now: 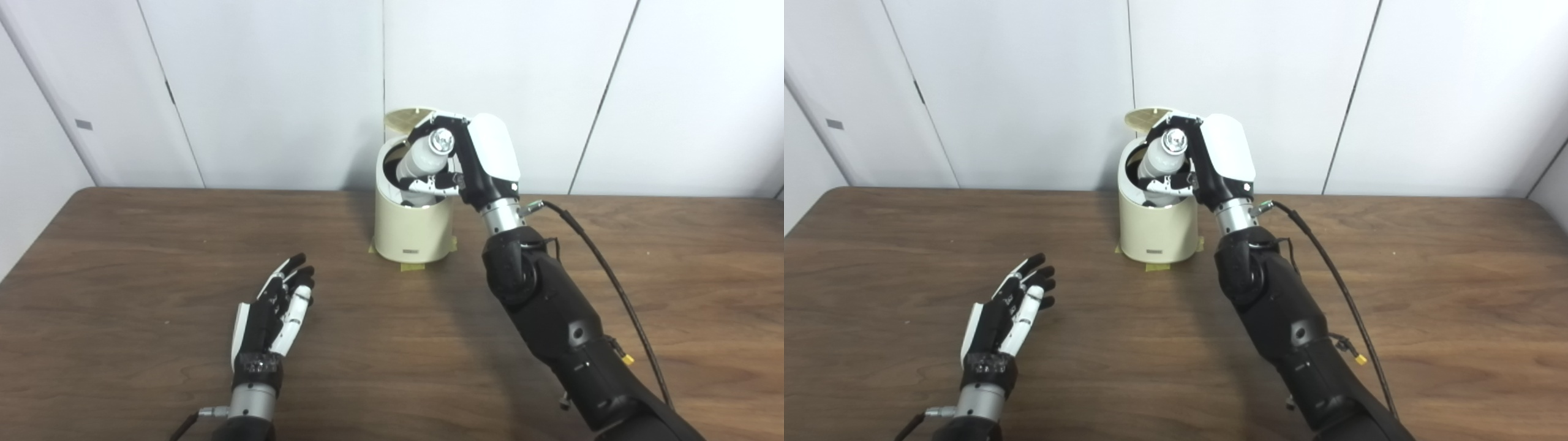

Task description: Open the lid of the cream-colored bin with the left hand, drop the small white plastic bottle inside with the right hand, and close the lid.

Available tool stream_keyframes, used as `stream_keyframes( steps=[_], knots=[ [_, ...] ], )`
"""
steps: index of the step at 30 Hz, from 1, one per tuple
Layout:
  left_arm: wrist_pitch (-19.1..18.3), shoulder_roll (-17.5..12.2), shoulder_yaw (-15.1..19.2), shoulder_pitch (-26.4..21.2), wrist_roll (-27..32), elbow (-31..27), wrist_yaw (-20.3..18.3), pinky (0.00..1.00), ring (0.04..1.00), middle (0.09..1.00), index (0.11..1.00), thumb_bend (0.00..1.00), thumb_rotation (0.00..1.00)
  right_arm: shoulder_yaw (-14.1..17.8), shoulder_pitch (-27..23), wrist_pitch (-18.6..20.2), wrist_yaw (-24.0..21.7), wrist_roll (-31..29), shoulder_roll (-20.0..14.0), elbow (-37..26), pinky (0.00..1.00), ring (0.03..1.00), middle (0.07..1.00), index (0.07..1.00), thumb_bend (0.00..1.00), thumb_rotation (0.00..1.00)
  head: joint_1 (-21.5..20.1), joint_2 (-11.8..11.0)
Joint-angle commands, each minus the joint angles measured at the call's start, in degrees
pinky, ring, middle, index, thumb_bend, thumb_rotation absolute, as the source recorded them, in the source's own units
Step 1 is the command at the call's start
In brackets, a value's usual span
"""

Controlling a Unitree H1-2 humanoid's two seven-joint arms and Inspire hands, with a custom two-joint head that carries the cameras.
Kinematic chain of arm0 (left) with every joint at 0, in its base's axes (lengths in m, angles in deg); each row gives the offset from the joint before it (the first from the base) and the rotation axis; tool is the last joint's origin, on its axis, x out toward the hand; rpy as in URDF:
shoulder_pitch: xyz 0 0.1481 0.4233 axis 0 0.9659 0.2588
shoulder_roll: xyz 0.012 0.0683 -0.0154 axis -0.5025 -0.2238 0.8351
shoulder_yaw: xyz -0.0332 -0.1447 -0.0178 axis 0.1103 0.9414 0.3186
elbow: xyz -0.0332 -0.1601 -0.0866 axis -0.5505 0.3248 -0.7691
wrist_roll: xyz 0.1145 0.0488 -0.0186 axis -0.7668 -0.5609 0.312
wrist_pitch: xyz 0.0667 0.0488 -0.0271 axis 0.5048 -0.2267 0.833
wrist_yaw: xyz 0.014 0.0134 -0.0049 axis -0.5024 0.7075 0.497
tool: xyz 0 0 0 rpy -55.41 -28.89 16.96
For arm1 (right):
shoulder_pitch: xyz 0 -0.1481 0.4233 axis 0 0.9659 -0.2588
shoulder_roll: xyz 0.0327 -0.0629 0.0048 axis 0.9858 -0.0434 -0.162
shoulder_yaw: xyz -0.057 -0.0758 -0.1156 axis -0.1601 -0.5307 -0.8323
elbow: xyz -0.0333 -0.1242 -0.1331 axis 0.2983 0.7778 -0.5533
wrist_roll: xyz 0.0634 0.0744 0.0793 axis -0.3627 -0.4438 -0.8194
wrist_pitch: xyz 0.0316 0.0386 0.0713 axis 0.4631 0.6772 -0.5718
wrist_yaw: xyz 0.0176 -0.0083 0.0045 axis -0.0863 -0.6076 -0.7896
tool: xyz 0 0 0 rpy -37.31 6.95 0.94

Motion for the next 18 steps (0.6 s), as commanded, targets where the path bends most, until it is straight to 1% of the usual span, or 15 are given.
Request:
stream_keyframes(
  steps=[1,7,12,15,18],
  knots=[
    [2.0,0.5,-0.3,-0.5,-0.1,-2.2,0.2,0.77,0.816,0.826,0.892,0.40,0.62,0.2,-3.6,-0.7,2.3,0.7,0.0,-0.2,0.35,0.406,0.505,0.501,0.52,0.00,0.1,0.0],
    [3.2,1.0,0.1,-0.4,1.0,-2.0,0.5,0.77,0.815,0.823,0.896,0.40,0.57,0.7,-3.9,-0.4,3.6,0.4,0.8,1.1,0.35,0.403,0.507,0.502,0.52,0.00,0.1,0.0],
    [3.5,1.4,0.0,-0.3,0.9,-2.2,0.8,0.77,0.811,0.822,0.894,0.40,0.56,1.1,-3.8,0.3,3.1,-0.3,1.1,0.6,0.34,0.401,0.502,0.511,0.52,0.00,0.4,0.1],
    [3.9,1.5,0.1,-0.2,1.0,-2.1,0.9,0.78,0.813,0.823,0.894,0.40,0.55,1.0,-3.9,1.0,3.1,0.1,1.0,0.6,0.33,0.391,0.488,0.543,0.51,0.00,0.3,0.2],
    [4.2,1.4,0.1,-0.2,0.7,-2.0,1.0,0.77,0.812,0.821,0.894,0.40,0.55,1.0,-3.8,2.5,2.5,0.3,1.0,0.3,0.34,0.392,0.484,0.550,0.51,0.00,0.3,0.2]
  ],
)
